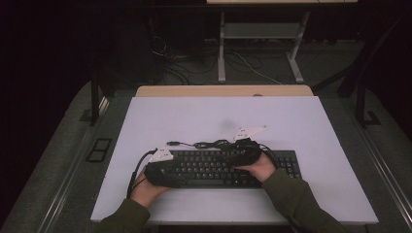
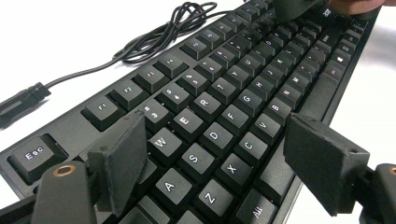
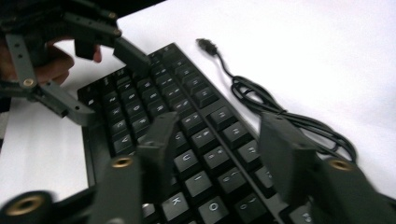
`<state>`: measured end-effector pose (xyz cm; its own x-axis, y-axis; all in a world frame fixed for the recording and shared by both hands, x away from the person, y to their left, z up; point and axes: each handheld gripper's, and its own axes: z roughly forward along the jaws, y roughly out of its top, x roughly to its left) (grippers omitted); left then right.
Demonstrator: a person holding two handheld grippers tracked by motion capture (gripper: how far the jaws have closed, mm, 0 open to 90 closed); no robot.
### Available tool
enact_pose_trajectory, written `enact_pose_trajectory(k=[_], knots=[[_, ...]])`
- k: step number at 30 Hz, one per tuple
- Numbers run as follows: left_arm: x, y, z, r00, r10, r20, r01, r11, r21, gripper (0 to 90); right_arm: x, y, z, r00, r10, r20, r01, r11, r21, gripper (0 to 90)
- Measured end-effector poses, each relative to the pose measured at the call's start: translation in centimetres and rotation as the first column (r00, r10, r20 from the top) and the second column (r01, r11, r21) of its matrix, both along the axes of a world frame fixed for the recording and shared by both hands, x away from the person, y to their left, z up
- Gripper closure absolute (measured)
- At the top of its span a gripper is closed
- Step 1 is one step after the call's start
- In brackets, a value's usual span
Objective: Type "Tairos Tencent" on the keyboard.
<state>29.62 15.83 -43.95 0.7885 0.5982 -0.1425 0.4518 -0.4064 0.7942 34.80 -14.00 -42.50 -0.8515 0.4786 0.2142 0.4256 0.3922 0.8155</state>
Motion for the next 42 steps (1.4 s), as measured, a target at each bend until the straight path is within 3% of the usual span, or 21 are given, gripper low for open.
enact_pose_trajectory(k=[6,18,42], knots=[[0.0,0.0,0.0,1.0,-0.002,0.001,0.002,1.0,-0.004,20.9,-0.1,0.1,-0.3,0.9993,0.028,-0.024,-0.029,0.9992,-0.027,66.3],[0.0,0.1,0.0,1.0,0.004,-0.001,-0.004,1.0,-0.007,20.9,-0.4,0.6,-0.6,0.9973,0.063,-0.037,-0.066,0.9941,-0.085,86.5],[0.0,0.0,0.0,1.0,0.004,0.007,-0.004,1.0,-0.006,20.9,-0.6,1.2,-1.2,0.9971,0.065,-0.041,-0.07,0.9845,-0.161,89.2]])
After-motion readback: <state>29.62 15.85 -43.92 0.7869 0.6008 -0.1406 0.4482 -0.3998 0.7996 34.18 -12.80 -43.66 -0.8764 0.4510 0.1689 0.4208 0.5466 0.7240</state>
